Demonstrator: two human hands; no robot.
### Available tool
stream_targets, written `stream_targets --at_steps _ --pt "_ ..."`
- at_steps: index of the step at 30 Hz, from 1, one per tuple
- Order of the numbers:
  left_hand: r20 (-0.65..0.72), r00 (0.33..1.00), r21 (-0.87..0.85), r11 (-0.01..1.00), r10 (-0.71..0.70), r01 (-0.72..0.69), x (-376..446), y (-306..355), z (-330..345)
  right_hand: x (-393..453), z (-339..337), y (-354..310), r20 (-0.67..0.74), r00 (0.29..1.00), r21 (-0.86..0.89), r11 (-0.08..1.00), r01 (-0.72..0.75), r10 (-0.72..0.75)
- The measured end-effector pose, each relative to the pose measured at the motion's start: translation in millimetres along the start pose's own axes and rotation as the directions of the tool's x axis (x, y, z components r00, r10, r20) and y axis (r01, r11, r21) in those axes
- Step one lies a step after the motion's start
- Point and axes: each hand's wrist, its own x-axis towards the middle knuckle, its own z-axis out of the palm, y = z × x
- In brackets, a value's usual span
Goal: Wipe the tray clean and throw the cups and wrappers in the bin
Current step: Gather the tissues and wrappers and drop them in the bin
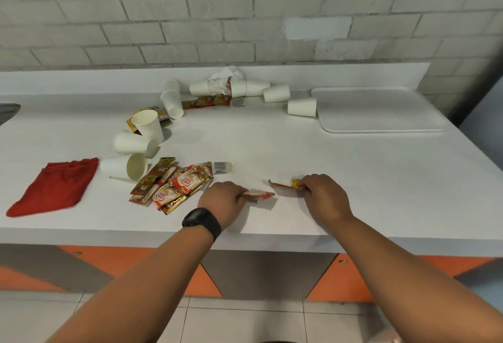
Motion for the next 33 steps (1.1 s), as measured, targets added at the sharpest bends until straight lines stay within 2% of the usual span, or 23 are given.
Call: stream_targets --at_steps 5,8,11,16,21,24,27,30,33 --pt "-0.005 0.994 -0.074 0.992 -0.105 0.104 1 15 2 -20 -13 16 -0.012 0.997 0.102 0.992 -0.073 0.074" --pt "0.087 0.992 -0.132 0.986 -0.089 0.1 -2 23 1 -30 -22 30 -0.01 0.993 0.17 0.979 -0.112 0.115" --pt "0.156 0.983 -0.046 0.994 -0.091 0.099 -2 34 0 -42 -39 46 -0.035 0.982 0.261 0.95 -0.173 0.188" --pt "0.022 0.99 0.138 0.981 -0.14 0.136 -2 48 12 -67 -69 67 -0.068 0.953 0.424 0.873 -0.241 0.296" --pt "-0.006 0.983 0.127 0.975 -0.183 0.183 5 75 15 -92 -93 89 -0.051 0.906 0.614 0.729 -0.303 0.42" --pt "0.032 0.974 0.037 0.974 -0.225 0.224 9 104 16 -106 -110 109 -0.024 0.878 0.699 0.636 -0.328 0.479" --pt "0.021 0.963 -0.234 0.935 -0.269 0.266 3 148 18 -121 -126 130 -0.004 0.868 0.768 0.557 -0.316 0.497" --pt "0.043 0.965 -0.574 0.785 -0.257 0.235 -6 203 25 -137 -138 154 0.027 0.84 0.834 0.451 -0.317 0.542" --pt "0.127 0.975 -0.733 0.646 -0.182 0.216 -12 258 39 -157 -148 178 0.067 0.821 0.893 0.333 -0.303 0.567"
